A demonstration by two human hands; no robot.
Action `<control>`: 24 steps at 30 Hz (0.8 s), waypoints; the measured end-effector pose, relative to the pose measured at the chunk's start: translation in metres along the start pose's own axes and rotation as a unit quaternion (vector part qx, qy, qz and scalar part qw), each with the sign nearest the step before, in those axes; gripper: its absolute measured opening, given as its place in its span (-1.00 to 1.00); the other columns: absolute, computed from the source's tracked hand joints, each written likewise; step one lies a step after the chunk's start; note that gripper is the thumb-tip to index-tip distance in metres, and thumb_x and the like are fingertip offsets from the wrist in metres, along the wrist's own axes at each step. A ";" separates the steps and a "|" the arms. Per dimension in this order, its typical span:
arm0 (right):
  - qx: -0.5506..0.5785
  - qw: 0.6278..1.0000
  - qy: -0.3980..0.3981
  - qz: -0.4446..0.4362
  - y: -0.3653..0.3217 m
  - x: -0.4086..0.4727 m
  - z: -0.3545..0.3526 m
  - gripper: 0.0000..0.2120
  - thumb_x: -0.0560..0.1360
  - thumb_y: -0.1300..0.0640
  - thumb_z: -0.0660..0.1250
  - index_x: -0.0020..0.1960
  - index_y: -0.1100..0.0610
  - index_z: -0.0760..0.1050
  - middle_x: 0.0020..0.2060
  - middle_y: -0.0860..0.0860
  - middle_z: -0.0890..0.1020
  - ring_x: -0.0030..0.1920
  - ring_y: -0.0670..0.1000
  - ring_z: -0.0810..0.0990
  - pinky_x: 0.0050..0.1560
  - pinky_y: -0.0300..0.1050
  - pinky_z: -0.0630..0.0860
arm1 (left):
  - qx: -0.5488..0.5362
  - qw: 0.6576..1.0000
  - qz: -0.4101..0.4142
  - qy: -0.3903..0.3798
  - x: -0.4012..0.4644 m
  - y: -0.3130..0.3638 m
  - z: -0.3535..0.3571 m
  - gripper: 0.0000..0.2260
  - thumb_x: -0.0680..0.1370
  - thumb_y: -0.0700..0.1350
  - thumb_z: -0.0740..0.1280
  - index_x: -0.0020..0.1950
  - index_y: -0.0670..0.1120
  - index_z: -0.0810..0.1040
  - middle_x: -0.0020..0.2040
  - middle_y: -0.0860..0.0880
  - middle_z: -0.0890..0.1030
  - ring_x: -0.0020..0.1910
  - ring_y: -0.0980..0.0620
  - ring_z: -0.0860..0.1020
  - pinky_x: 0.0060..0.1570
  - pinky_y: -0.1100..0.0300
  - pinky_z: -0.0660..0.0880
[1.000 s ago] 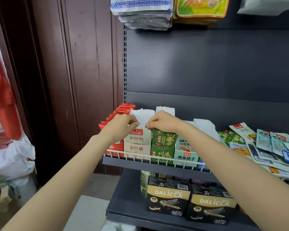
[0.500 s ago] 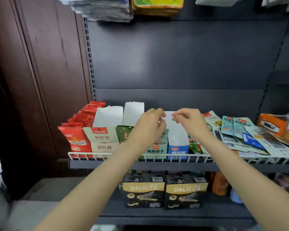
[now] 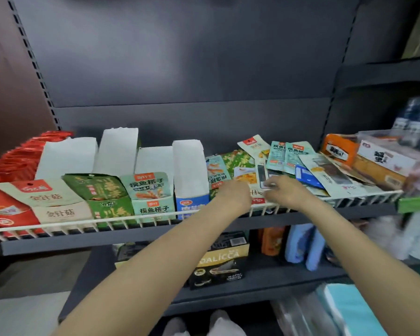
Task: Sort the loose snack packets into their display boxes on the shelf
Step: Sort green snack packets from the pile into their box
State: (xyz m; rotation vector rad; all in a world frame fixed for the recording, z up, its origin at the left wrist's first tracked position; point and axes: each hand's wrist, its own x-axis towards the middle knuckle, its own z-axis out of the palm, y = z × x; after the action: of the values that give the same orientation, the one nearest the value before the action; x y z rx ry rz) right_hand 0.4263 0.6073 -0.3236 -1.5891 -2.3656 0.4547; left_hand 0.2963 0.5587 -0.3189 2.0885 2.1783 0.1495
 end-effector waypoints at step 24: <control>0.072 0.976 0.152 -0.136 -0.060 -0.016 -0.031 -0.40 0.51 0.12 0.34 0.48 -0.02 0.18 0.46 0.06 0.23 0.46 0.11 0.15 0.42 0.02 0.14 | -0.111 0.944 0.056 0.306 -0.035 -0.035 -0.075 -0.75 0.57 -0.23 0.23 0.24 -0.12 0.50 0.04 -0.16 0.62 0.05 -0.18 0.55 -0.02 -0.03 0.52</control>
State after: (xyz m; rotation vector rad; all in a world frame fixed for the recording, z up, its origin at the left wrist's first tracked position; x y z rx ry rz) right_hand 0.3929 0.5743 -0.2724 -1.1564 -2.2133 0.2930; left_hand 0.2513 0.5229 -0.2492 2.2336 2.1786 1.1373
